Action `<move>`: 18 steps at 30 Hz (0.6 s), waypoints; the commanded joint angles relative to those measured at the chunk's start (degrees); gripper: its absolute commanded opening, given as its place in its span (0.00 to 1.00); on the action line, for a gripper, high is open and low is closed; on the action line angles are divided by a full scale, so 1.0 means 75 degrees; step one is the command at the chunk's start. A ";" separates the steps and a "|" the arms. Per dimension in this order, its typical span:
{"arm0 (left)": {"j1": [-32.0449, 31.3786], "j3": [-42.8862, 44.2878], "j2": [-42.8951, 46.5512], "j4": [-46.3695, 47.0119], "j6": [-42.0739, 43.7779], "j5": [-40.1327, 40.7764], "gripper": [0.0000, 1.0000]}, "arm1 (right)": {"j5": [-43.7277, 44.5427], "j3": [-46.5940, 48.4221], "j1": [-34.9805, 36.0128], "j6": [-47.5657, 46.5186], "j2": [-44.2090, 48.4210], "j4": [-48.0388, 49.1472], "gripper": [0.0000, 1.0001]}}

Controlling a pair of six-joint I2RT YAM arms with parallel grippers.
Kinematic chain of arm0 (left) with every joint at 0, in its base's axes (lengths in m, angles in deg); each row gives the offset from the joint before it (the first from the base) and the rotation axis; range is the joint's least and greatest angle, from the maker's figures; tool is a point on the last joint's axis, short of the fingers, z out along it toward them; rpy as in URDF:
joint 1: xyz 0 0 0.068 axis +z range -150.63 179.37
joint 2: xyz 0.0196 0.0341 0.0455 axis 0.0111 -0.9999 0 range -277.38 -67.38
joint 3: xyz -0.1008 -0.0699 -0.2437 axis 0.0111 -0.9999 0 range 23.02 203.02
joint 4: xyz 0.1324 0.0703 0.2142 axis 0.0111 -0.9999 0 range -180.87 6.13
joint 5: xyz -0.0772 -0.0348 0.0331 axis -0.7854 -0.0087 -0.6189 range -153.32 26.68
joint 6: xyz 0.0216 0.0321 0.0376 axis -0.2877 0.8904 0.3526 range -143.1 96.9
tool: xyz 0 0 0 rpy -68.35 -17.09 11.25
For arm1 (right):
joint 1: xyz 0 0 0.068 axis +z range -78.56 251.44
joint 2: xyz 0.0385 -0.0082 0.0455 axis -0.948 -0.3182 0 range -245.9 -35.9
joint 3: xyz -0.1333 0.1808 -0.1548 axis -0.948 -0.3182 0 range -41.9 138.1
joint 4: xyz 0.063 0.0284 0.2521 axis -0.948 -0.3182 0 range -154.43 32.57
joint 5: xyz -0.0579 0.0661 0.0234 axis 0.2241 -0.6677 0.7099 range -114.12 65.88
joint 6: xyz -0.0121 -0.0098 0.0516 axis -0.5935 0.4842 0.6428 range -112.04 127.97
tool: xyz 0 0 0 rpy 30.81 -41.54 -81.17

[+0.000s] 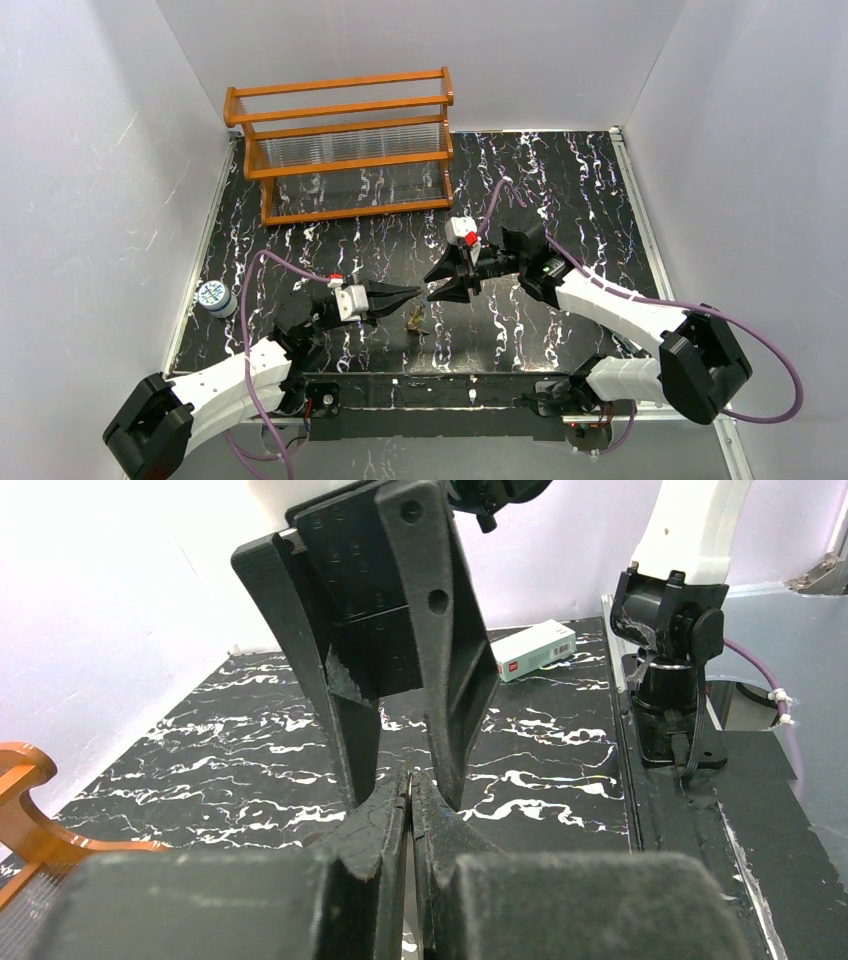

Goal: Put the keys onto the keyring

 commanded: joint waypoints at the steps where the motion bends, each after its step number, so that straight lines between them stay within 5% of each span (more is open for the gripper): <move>1: -0.0017 -0.0074 0.0094 0.0571 0.0003 -0.0036 0.00 | 0.0488 -0.0308 0.0033 0.0160 0.0528 0.0796 0.54; 18: -0.0020 -0.0003 0.0047 0.0579 -0.0029 -0.0056 0.00 | 0.0199 -0.0531 0.0253 0.1214 0.0137 0.2287 0.42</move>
